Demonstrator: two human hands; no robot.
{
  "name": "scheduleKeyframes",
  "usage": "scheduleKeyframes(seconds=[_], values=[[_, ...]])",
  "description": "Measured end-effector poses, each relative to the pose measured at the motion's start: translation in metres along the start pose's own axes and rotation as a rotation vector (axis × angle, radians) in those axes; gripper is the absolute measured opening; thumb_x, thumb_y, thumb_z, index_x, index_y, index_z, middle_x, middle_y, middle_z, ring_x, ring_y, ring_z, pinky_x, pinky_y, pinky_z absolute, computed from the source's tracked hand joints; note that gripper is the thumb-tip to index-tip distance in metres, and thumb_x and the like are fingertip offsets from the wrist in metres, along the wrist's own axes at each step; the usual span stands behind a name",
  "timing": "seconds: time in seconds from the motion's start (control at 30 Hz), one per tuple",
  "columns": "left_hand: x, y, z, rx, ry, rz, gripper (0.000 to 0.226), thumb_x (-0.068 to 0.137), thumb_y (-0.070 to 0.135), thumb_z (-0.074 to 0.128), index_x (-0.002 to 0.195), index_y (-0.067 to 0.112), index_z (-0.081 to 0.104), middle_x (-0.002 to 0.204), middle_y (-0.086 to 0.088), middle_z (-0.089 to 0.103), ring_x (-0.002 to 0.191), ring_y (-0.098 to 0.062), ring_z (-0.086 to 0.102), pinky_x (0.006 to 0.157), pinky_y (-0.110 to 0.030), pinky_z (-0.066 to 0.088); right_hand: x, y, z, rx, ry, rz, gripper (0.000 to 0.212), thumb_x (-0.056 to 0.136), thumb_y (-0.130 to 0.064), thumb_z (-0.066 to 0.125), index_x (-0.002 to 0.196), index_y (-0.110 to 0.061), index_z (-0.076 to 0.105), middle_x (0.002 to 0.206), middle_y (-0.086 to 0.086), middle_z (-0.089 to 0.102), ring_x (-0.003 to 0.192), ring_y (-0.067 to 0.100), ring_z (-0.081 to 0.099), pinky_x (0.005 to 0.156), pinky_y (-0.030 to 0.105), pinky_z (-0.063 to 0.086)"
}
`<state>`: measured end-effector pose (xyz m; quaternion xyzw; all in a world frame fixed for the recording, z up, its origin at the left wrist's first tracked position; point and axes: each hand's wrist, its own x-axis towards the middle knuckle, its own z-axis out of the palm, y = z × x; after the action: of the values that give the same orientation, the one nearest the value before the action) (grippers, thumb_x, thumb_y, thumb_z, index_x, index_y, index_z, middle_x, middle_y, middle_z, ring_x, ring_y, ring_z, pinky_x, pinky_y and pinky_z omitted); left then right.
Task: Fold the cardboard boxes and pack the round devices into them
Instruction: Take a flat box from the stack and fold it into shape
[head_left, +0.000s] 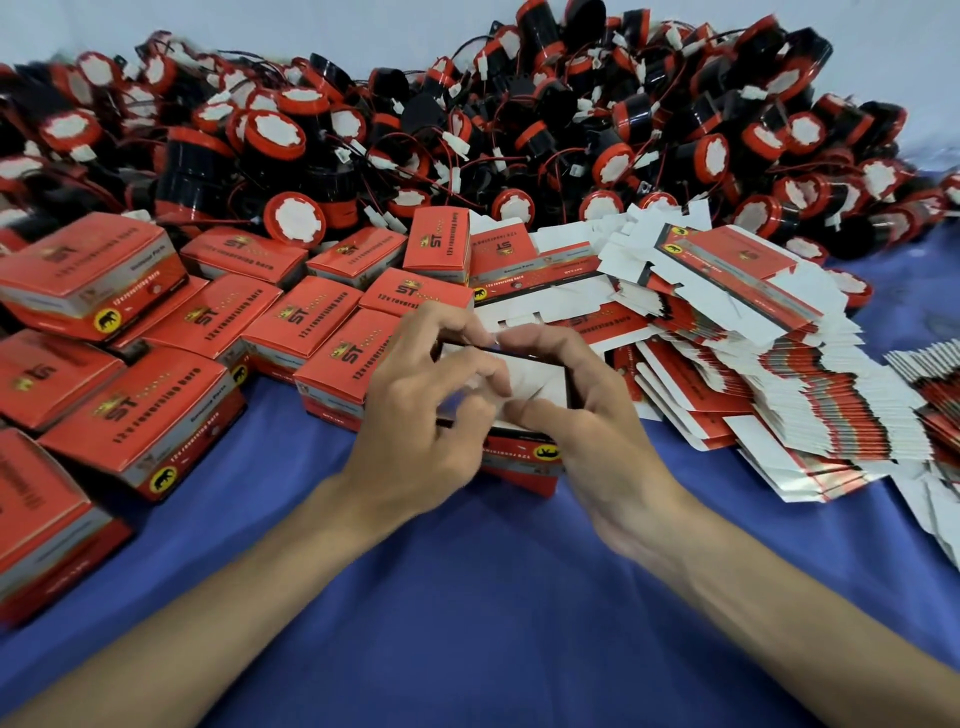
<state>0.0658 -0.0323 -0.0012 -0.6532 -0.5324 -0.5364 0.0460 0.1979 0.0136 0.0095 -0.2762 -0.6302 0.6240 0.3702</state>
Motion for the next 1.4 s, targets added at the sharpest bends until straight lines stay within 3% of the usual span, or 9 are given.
scheduleKeyframes(seconds=[0.13, 0.2, 0.33, 0.47, 0.6, 0.8, 0.97, 1.17, 1.4], values=[[0.006, 0.003, -0.011, 0.328, -0.094, 0.237, 0.027, 0.080, 0.019, 0.051, 0.066, 0.002, 0.067, 0.099, -0.016, 0.063, 0.091, -0.031, 0.054, 0.075, -0.042, 0.044, -0.003, 0.010, 0.000, 0.072, -0.022, -0.081, 0.036, 0.071, -0.009, 0.050, 0.097, -0.029, 0.064, 0.110, 0.006, 0.061, 0.098, 0.015, 0.061, 0.077, 0.030, 0.050], [0.009, 0.011, -0.014, 0.456, -0.172, 0.271, 0.031, 0.081, 0.025, 0.050, 0.064, 0.003, 0.063, 0.104, -0.014, 0.065, 0.094, -0.030, 0.055, 0.075, -0.041, 0.042, -0.004, 0.014, -0.002, 0.063, -0.068, -0.149, 0.037, 0.076, -0.009, 0.046, 0.107, -0.025, 0.059, 0.110, 0.000, 0.061, 0.100, 0.013, 0.060, 0.079, 0.028, 0.050], [0.015, 0.024, -0.020, 0.558, -0.359, 0.180, 0.035, 0.082, 0.030, 0.041, 0.066, 0.005, 0.060, 0.107, -0.008, 0.063, 0.096, -0.026, 0.056, 0.077, -0.040, 0.037, 0.001, 0.017, -0.008, -0.093, -0.182, -0.227, 0.044, 0.080, -0.009, 0.046, 0.123, -0.014, 0.048, 0.121, 0.004, 0.057, 0.117, 0.023, 0.054, 0.096, 0.035, 0.046], [0.016, 0.025, -0.023, 0.487, -0.461, 0.067, 0.032, 0.083, 0.031, 0.033, 0.074, 0.008, 0.053, 0.111, -0.010, 0.056, 0.089, -0.025, 0.054, 0.070, -0.041, 0.042, 0.000, 0.015, -0.014, -0.186, -0.285, -0.236, 0.058, 0.078, -0.022, 0.055, 0.134, -0.020, 0.038, 0.120, -0.002, 0.052, 0.111, 0.011, 0.053, 0.090, 0.024, 0.046], [0.017, 0.023, -0.020, 0.396, -0.428, 0.032, 0.015, 0.081, 0.029, 0.037, 0.080, 0.014, 0.036, 0.109, -0.010, 0.052, 0.085, -0.023, 0.051, 0.068, -0.044, 0.045, 0.004, 0.018, -0.014, -0.468, -0.218, -0.354, 0.077, 0.071, -0.013, 0.074, 0.137, -0.014, 0.033, 0.122, 0.009, 0.054, 0.107, 0.016, 0.058, 0.088, 0.026, 0.048], [0.017, 0.021, -0.021, 0.450, -0.399, 0.119, 0.027, 0.083, 0.026, 0.043, 0.074, 0.007, 0.061, 0.122, -0.006, 0.059, 0.101, -0.023, 0.054, 0.075, -0.042, 0.047, 0.007, 0.021, -0.014, -0.645, -0.064, -0.569, 0.073, 0.063, -0.010, 0.079, 0.128, 0.003, 0.047, 0.120, 0.010, 0.055, 0.108, 0.016, 0.056, 0.092, 0.020, 0.044], [0.016, 0.024, -0.020, 0.462, -0.382, 0.154, 0.025, 0.078, 0.025, 0.044, 0.070, 0.007, 0.059, 0.116, -0.006, 0.060, 0.098, -0.023, 0.055, 0.072, -0.038, 0.042, 0.008, 0.026, -0.009, -0.687, -0.056, -0.631, 0.073, 0.066, -0.010, 0.078, 0.127, 0.013, 0.044, 0.121, 0.023, 0.054, 0.112, 0.018, 0.053, 0.096, 0.020, 0.043], [0.017, 0.022, -0.021, 0.430, -0.389, 0.160, 0.019, 0.072, 0.023, 0.045, 0.073, 0.007, 0.056, 0.120, -0.012, 0.054, 0.096, -0.025, 0.054, 0.067, -0.043, 0.045, 0.007, 0.027, -0.010, -0.691, -0.048, -0.662, 0.075, 0.072, -0.022, 0.071, 0.136, -0.009, 0.035, 0.127, 0.016, 0.049, 0.117, 0.010, 0.049, 0.094, 0.016, 0.043], [0.017, 0.019, -0.021, 0.361, -0.348, 0.178, 0.016, 0.074, 0.019, 0.044, 0.078, 0.007, 0.054, 0.123, -0.012, 0.042, 0.103, -0.023, 0.051, 0.057, -0.023, 0.036, 0.006, 0.022, -0.007, -0.670, 0.046, -0.706, 0.074, 0.072, -0.022, 0.067, 0.136, -0.014, 0.032, 0.127, 0.008, 0.044, 0.119, 0.006, 0.044, 0.095, 0.011, 0.040]])
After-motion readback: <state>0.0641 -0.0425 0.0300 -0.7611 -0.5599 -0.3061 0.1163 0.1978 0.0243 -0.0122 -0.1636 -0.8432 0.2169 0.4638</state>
